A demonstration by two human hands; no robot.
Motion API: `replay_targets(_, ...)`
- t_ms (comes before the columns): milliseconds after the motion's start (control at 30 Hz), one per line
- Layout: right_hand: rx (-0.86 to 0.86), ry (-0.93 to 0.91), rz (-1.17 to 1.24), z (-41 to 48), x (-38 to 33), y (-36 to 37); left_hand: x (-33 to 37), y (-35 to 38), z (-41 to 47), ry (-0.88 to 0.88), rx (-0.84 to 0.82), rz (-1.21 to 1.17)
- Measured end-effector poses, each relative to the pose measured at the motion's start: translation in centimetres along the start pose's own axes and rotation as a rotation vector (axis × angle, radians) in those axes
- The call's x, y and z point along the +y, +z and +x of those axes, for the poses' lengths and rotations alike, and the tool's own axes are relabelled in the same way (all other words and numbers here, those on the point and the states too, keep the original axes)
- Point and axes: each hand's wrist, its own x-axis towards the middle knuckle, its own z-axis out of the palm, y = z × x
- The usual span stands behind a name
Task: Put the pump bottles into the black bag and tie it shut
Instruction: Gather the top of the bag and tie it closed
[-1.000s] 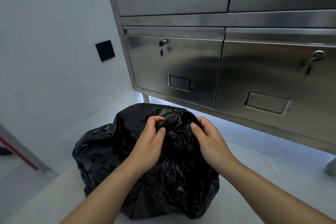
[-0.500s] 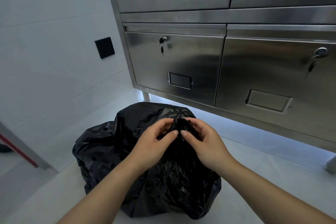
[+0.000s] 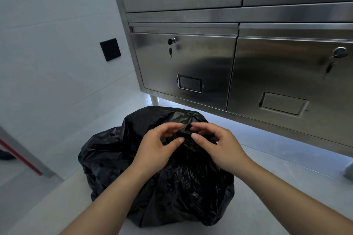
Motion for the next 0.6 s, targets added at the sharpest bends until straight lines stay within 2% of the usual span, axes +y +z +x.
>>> replay_targets(233, -0.156, 0.047, -0.010, 0.0, 0.2, 1.3, -0.6, -0.1, -0.3, -0.003, -0.042, -0.118)
replay_targets(467, -0.023, 0.069, 0.019, 0.0, 1.0, 1.7, -1.9, 0.0, -0.4, -0.120, -0.051, 0.004)
replay_targets(533, 0.010, 0.050, -0.088, 0.1, 1.4, 1.7, -2.4, 0.3, -0.3, -0.192, -0.057, -0.005)
replay_targets(600, 0.027, 0.034, -0.313, 0.1, 2.1, 1.7, -2.9, 0.7, -0.4, -0.210, -0.049, -0.018)
